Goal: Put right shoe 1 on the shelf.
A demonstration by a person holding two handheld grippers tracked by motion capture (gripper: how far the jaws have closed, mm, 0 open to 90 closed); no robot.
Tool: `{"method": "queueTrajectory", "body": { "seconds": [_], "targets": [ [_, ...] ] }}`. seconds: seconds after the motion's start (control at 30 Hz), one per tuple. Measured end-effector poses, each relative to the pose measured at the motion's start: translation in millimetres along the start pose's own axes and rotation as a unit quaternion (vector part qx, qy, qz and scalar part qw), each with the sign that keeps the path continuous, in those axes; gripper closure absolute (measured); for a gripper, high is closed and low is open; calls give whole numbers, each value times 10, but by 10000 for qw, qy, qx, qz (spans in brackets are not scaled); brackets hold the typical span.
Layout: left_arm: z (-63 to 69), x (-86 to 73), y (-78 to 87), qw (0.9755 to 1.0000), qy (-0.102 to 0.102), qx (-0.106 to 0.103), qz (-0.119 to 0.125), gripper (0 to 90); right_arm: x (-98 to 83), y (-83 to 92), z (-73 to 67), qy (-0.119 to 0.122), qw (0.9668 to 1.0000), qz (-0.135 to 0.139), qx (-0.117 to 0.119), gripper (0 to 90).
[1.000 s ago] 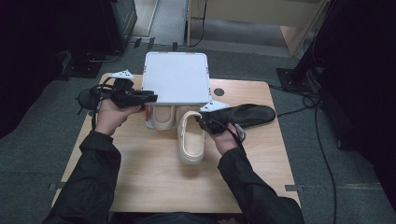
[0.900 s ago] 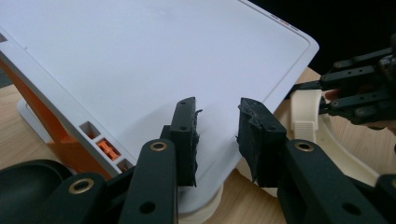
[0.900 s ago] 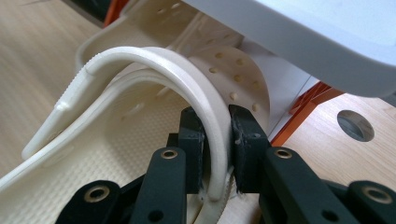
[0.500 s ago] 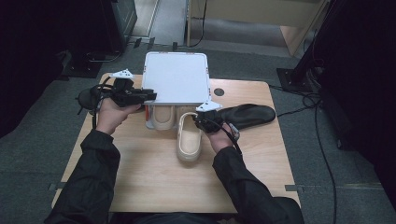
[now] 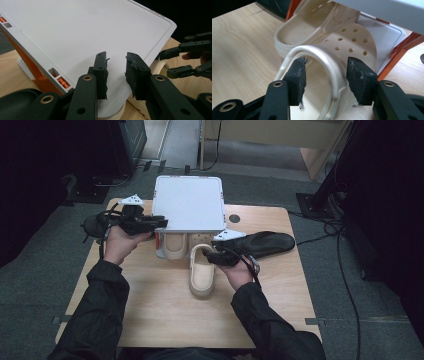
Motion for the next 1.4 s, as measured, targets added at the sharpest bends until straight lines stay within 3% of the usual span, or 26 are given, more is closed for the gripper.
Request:
{"method": "queueTrajectory", "body": {
  "seconds": [0.23, 0.4, 0.63, 0.8, 1.03, 1.2, 1.27, 1.4],
  "targets": [
    [-3, -2, 2, 10000, 19, -9, -1, 717, -58, 220, -113, 20, 9998, 24, 201, 608],
    [-3, -3, 0, 10000, 3, 19, -5, 723, -301, 307, -256, 1, 9990, -2, 455, 677],
    [-6, -8, 1, 10000, 40, 32, 40, 734, -609, 354, -404, 9, 9981, -116, 608, 741],
    [-10, -9, 2, 10000, 43, 58, 20, 746, -816, 400, -529, 5, 9964, -320, 789, 789],
    [-12, -11, 1, 9999, 67, 82, 18, 757, -1102, 367, -679, 87, 9925, -720, 984, 800],
    [-11, -12, 1, 9999, 39, 95, 19, 758, -1299, 206, -678, 90, 9884, -1133, 1007, 818],
    [-13, -13, 1, 9999, 50, 99, 24, 759, -1316, 169, -678, 138, 9876, -1182, 1021, 847],
    [-13, -12, 1, 9999, 62, 101, 22, 762, -1268, 129, -655, 293, 9902, -1100, 810, 834]
  ]
}}
Point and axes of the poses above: each handheld gripper's, and its own axes: y roughly backward along the jaws, x roughly out of its top, z roughly to its right, the point moved 10 cm from there along -y, roughly forward along the jaws, and after that the axes turned 11 degrees about -y, right-handed, at the moved point
